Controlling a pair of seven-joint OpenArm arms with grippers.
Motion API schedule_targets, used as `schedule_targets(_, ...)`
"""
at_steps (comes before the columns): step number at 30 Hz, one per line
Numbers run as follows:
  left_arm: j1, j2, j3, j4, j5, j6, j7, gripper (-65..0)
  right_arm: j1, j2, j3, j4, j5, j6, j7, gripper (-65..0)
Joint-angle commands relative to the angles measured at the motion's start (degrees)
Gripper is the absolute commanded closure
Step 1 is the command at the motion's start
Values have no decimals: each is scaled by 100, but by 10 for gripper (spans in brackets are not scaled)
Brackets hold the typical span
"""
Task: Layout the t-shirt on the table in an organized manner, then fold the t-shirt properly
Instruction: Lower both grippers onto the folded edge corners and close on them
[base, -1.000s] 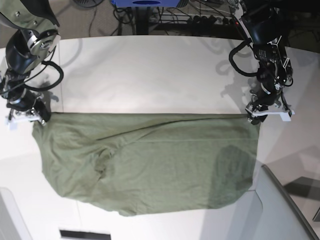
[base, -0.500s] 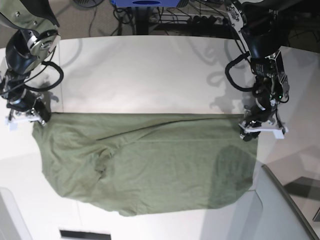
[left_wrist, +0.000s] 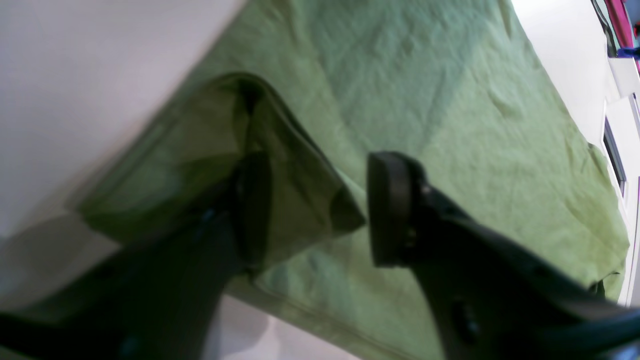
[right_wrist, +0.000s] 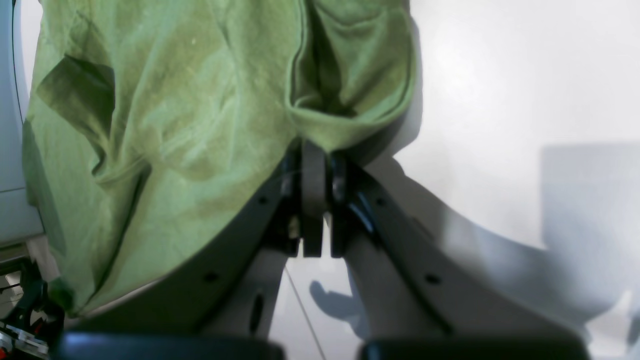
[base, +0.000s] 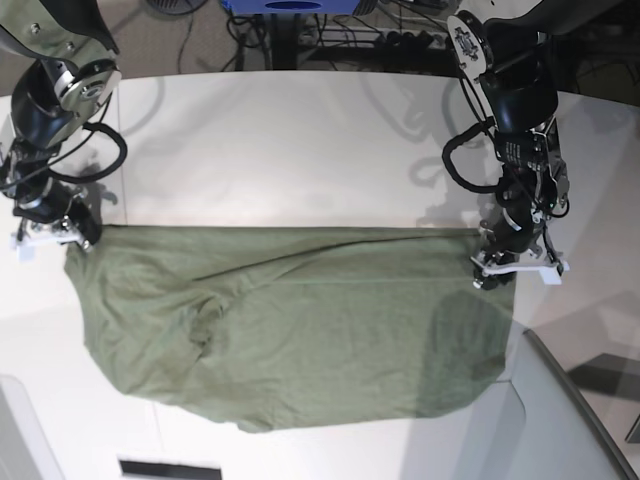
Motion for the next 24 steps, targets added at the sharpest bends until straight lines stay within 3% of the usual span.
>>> schedule_targets(1, -98, -54, -3, 78, -69, -50, -92, -227, 121, 127, -28, 56, 21, 13, 50, -2)
schedule_targets(4, -98, -63, -3, 70, -69, -50, -101, -128, 121, 154, -28, 47, 21, 13, 50, -2)
schedule_targets(6, -133, -63, -3, 61, -69, -50, -101, -99, 130, 162, -28, 47, 21, 13, 50, -2)
schedule_targets(24, -582, -37, -3, -423, -86, -59, -74, -100, 130, 162, -28, 47, 21, 13, 32, -2)
